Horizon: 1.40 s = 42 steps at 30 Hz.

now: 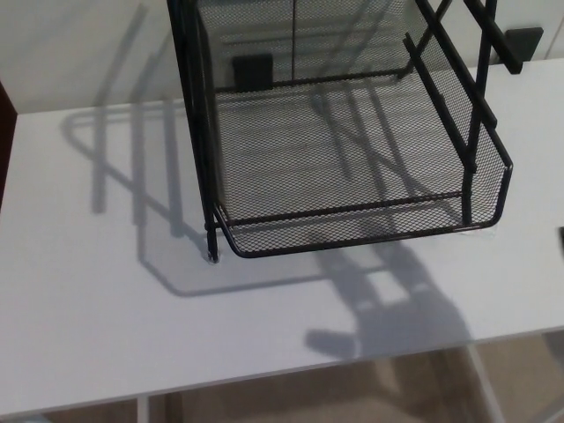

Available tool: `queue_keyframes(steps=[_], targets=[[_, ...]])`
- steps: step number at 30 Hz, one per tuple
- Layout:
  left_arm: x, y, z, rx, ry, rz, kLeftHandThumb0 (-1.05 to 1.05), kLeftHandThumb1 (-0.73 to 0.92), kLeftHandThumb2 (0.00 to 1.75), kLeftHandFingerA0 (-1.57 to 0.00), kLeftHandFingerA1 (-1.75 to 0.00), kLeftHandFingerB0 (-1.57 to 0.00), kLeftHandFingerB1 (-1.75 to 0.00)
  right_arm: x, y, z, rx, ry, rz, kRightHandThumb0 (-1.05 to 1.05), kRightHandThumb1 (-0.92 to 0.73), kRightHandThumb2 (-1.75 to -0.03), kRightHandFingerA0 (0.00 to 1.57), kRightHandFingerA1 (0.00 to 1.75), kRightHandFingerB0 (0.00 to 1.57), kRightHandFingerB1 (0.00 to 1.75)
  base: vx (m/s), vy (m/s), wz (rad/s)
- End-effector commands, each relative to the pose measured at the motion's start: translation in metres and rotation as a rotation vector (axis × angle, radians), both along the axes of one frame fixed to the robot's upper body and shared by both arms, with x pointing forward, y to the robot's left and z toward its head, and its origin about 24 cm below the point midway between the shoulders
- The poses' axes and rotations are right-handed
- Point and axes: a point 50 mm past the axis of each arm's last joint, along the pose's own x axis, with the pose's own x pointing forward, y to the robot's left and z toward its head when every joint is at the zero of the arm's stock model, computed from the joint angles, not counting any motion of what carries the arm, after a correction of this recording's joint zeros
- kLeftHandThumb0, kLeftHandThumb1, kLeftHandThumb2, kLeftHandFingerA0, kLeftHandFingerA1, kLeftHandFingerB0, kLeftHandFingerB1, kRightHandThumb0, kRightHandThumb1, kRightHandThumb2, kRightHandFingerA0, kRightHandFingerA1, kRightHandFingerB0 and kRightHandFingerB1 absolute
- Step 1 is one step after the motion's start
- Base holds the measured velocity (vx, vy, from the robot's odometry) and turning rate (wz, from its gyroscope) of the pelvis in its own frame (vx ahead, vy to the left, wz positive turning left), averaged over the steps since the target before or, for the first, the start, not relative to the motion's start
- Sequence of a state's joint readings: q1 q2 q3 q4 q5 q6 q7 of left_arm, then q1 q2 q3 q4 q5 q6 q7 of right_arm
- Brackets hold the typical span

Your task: The robot walks towards a file tray kept in the middle of a desk and uses its right hand to grab a tray and pulls it out towards itself

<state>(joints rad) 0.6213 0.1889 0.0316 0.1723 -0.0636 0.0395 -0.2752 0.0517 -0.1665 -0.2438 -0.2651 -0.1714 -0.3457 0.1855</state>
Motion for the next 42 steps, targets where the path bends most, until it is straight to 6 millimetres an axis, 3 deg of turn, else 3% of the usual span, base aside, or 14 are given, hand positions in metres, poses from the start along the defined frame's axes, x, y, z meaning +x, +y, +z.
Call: queue_keyframes(steps=[1,8,22,27,28,29,30,31,32,33,42], targets=[[0.002,0.013,0.004,0.049,-0.030,-0.005,-0.44,0.66,0.59,-0.32,-0.61,-0.27,-0.44,0.038,0.084,-0.004,-0.857,0.030,0.070,-1.05,-0.60,-1.02,0.00,0.34,0.00,0.34,0.00,0.000,0.00],[0.005,0.012,0.007,0.068,-0.018,-0.038,-0.43,0.67,0.59,-0.32,-0.57,-0.26,-0.41,0.054,0.096,-0.026,-0.942,0.144,0.032,-1.00,-0.57,-1.03,0.00,0.42,0.00,0.39,0.00,0.000,0.00],[0.006,0.013,0.007,0.073,-0.016,-0.074,-0.46,0.67,0.60,-0.33,-0.60,-0.25,-0.41,0.047,0.098,-0.027,-1.033,0.088,-0.074,-0.99,-0.55,-1.05,0.00,0.42,0.00,0.38,0.00,0.000,0.00],[0.005,0.013,0.005,0.075,-0.015,-0.069,-0.44,0.67,0.59,-0.34,-0.60,-0.27,-0.42,0.046,0.097,-0.026,-1.138,0.030,-0.147,-1.04,-0.56,-1.08,0.00,0.41,0.00,0.36,0.00,0.000,0.00],[0.005,0.014,0.004,0.072,-0.016,-0.066,-0.45,0.67,0.59,-0.33,-0.59,-0.27,-0.42,0.046,0.097,-0.026,-1.135,0.025,-0.150,-1.05,-0.61,-0.60,0.00,0.00,0.00,0.00,0.00,0.000,0.00],[0.005,0.013,0.005,0.065,-0.014,-0.060,-0.44,0.67,0.59,-0.33,-0.59,-0.27,-0.42,0.046,0.098,-0.026,-1.135,0.023,-0.151,-1.05,-0.57,-0.71,0.00,0.00,0.00,0.00,0.00,0.000,0.00],[0.005,0.013,0.005,0.063,-0.013,-0.057,-0.44,0.67,0.59,-0.33,-0.59,-0.27,-0.42,0.046,0.098,-0.026,-1.136,0.023,-0.153,-1.05,-0.57,-0.71,0.00,0.00,0.00,0.00,0.00,0.000,0.00],[0.005,0.013,0.005,0.061,-0.010,-0.058,-0.44,0.67,0.59,-0.32,-0.58,-0.26,-0.41,0.046,0.099,-0.026,-1.143,0.020,-0.157,-1.02,-0.53,-1.06,0.00,0.45,0.00,0.39,0.00,0.000,0.00],[0.005,0.013,0.006,0.065,-0.011,-0.065,-0.45,0.67,0.60,-0.34,-0.59,-0.27,-0.41,0.046,0.100,-0.026,-1.165,0.013,-0.167,-1.02,-0.57,-0.70,0.00,0.00,0.00,0.00,0.00,0.000,0.00],[0.005,0.013,0.006,0.068,-0.012,-0.069,-0.45,0.67,0.59,-0.34,-0.59,-0.27,-0.41,0.046,0.101,-0.026,-1.186,0.006,-0.175,-1.05,-0.54,-1.07,0.00,0.46,0.00,0.40,0.00,0.000,0.00],[0.008,0.011,0.011,0.082,-0.016,-0.086,-0.44,0.66,0.59,-0.36,-0.60,-0.27,-0.41,0.052,0.113,-0.034,-1.313,-0.012,-0.246,-1.05,-0.52,-1.07,0.00,0.49,0.00,0.41,0.00,0.000,0.00]])
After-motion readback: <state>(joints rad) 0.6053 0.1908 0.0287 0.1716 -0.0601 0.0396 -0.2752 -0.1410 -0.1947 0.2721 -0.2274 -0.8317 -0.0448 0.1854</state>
